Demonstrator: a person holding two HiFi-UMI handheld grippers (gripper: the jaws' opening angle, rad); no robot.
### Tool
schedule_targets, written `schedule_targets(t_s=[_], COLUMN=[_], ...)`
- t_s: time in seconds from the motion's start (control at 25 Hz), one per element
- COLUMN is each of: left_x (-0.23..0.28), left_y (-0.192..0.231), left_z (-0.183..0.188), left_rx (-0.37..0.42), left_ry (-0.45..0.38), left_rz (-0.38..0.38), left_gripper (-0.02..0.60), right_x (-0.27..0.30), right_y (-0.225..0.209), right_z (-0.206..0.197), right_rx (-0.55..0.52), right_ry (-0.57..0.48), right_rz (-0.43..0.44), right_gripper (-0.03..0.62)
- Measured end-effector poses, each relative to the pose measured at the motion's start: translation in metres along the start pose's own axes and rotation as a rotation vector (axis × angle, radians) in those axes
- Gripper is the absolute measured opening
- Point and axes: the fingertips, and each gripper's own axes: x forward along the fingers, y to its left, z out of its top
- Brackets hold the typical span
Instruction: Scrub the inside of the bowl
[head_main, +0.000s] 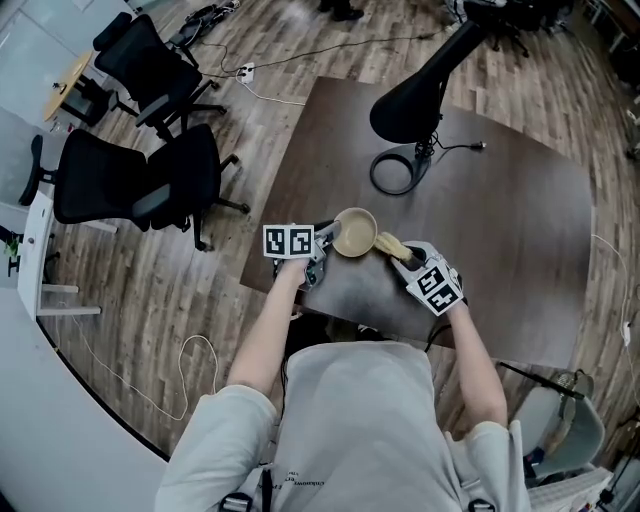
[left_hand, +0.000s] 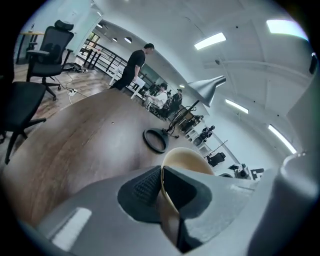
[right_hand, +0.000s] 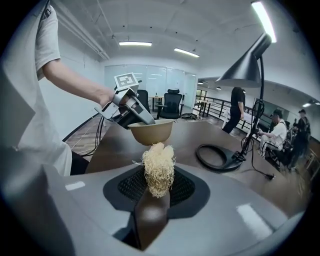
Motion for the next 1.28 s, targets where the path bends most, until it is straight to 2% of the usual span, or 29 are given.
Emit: schedule_targets(t_s=[0.28,0.56,0.8,0.96,1.12,1.28], left_x=[0.008,0.022,0.024,0.012,-0.013,-0.056], left_y=[0.046,0.060,0.052,0.045,0.041,0.039], left_z=[-0.034,-0.040,-0.034,-0.026,-0.015,-0.004], left_rx=[0.058,0.118,0.150,0.209,0.297,0.448], left_ry=[0.120,0.198,0.199,0.200,0.177,0.122], left_rz=[0.164,0.239,0.171,0.144,0.104,0.070], left_gripper=[0.016,0.021,0.039,0.057,0.057,0.035], right_x=[0.016,0.029,0.027,0.022,0.016,0.016], right_y=[0.023,0.029,0.030,0.034,0.039,0.051], right_z=[-0.009,-0.029,-0.030,-0.036,-0.040,-0.046], right_rx=[0.048,0.178,0.311,0.420,0.578,0.746], right_ry=[0.071,0.199,0.218,0.211,0.198,0.161], right_rz=[0.004,-0.075,-0.168,-0.244,-0.377,-0.530], right_gripper=[0.127,0.128,0.129,0.127,0.127,0.129])
